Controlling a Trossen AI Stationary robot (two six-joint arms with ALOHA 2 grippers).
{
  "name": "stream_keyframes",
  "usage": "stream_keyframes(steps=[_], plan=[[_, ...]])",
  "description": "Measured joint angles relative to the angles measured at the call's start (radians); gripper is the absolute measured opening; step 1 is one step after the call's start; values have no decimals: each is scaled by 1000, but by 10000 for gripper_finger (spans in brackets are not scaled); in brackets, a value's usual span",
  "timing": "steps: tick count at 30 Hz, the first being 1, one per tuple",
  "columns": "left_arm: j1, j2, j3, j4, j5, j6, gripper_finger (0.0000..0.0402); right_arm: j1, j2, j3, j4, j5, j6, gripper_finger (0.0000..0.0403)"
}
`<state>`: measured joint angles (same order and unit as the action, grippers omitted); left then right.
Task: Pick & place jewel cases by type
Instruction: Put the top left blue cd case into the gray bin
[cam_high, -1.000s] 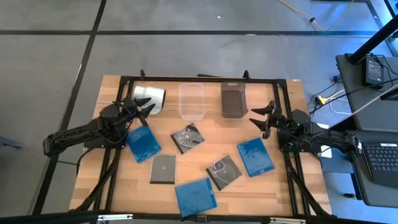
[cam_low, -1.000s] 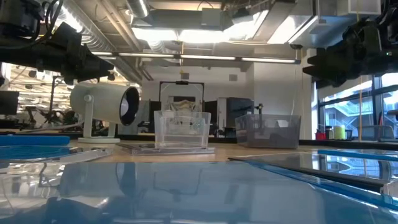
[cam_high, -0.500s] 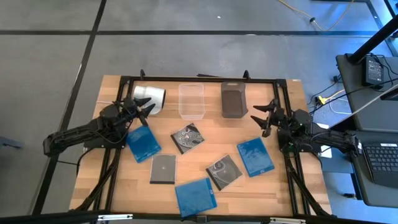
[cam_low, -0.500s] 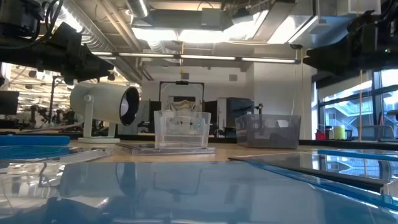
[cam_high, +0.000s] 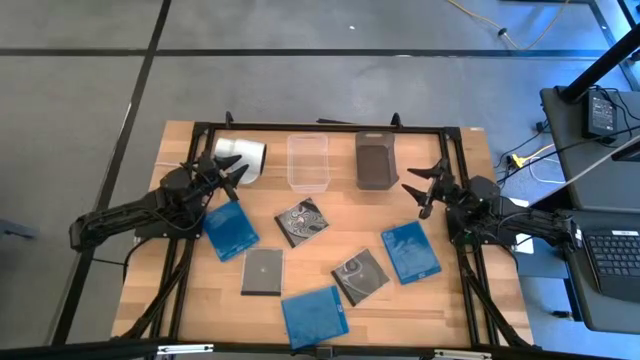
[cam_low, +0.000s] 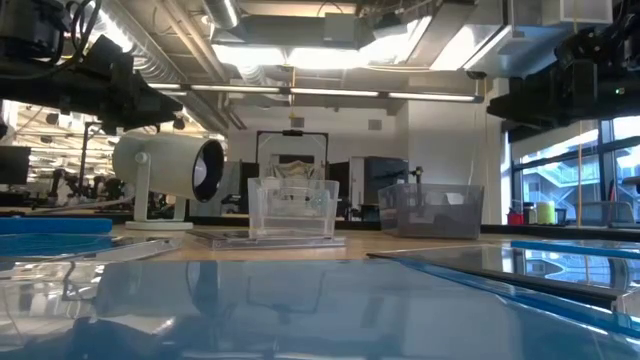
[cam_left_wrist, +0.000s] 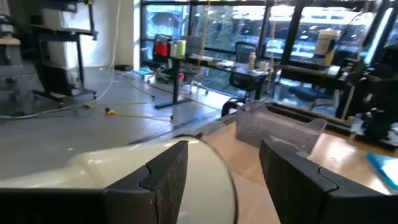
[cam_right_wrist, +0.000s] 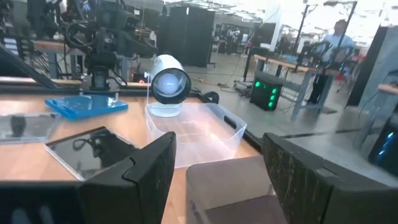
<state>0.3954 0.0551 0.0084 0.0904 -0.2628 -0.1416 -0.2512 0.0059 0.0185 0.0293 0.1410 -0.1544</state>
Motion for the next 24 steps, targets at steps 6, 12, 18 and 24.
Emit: stream_keyframes(steps=[6,12,18,24], plan=[[-23,0,7,210,136,76,196,0,0,0,71,2,-92,242],[-99,88,114,228,76,269,196,0,0,0,131,62,-118,242],[-232,330,312,189,4,415,196,0,0,0,148,172,-120,242],[-447,687,570,131,-193,693,196,0,0,0,184,207,-117,242]])
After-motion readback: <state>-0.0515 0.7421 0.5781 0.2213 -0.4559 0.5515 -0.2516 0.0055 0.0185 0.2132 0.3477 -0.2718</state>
